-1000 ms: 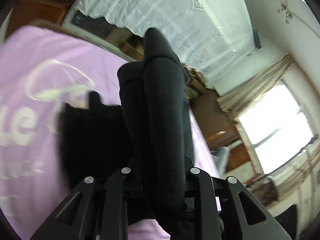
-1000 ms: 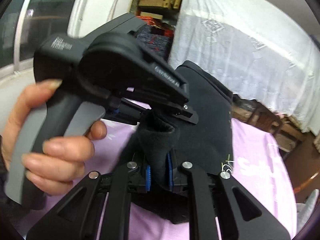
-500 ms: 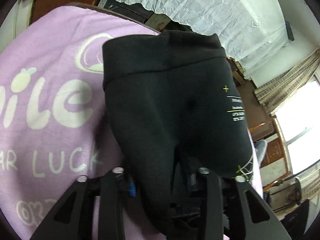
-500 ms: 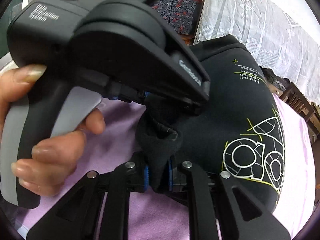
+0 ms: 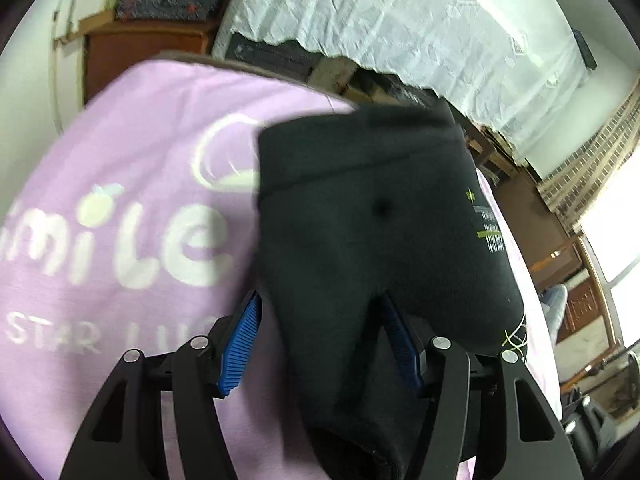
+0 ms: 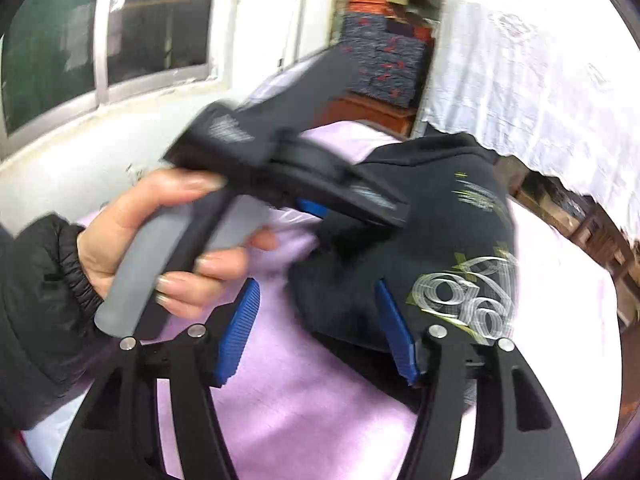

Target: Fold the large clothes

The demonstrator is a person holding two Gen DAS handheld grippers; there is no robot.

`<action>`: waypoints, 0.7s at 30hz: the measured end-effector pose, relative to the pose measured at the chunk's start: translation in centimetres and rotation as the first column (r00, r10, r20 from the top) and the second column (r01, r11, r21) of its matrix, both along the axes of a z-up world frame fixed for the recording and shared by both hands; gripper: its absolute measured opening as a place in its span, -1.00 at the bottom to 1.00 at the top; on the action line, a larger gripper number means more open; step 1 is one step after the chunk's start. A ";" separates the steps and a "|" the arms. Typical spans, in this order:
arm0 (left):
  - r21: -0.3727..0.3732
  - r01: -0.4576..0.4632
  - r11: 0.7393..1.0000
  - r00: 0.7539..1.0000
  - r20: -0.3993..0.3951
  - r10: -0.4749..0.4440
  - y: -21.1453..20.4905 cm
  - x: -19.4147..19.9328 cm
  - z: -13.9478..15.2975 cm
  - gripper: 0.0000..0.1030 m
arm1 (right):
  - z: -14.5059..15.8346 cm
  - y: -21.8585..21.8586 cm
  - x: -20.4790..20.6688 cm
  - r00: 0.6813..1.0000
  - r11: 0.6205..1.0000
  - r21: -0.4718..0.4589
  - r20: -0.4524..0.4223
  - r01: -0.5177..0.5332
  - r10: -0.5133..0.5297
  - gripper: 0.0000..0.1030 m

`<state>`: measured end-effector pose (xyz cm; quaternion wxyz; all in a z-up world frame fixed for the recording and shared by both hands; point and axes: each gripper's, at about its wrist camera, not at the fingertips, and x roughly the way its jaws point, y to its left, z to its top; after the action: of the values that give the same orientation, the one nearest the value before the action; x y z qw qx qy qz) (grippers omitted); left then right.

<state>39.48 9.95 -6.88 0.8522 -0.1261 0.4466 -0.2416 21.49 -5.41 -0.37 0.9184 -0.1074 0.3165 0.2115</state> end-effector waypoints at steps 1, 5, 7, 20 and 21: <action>-0.006 -0.008 1.000 1.000 0.007 0.008 0.5 -0.1 0.3 0.16 | 0.5 -1.1 0.2 1.000 1.000 0.028 -0.001 0.009 -0.009 -0.08; -0.042 -0.063 0.997 0.996 0.065 0.066 2.4 -1.3 2.5 0.15 | 2.9 -3.9 1.2 0.997 0.993 0.093 0.011 0.076 -0.077 -0.51; -0.052 -0.064 0.997 0.991 0.118 0.070 2.1 -2.3 3.8 0.15 | 3.3 -4.6 2.6 0.993 0.988 0.107 0.016 0.113 -0.115 -0.58; 0.209 0.045 0.977 0.994 0.089 -0.064 -6.7 -1.7 -1.2 0.20 | -1.1 -5.5 15.2 0.961 0.968 0.042 -0.140 0.246 -0.238 -0.68; 0.222 0.037 0.974 0.993 0.102 -0.061 -6.9 -1.8 -1.4 0.21 | -1.9 -5.7 15.2 0.966 0.971 0.050 -0.129 0.233 -0.225 -0.68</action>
<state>37.68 3.02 -8.25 0.8777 -0.0067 0.4268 -0.2180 36.66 -11.11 -2.25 0.9185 -0.0271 0.3756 0.1204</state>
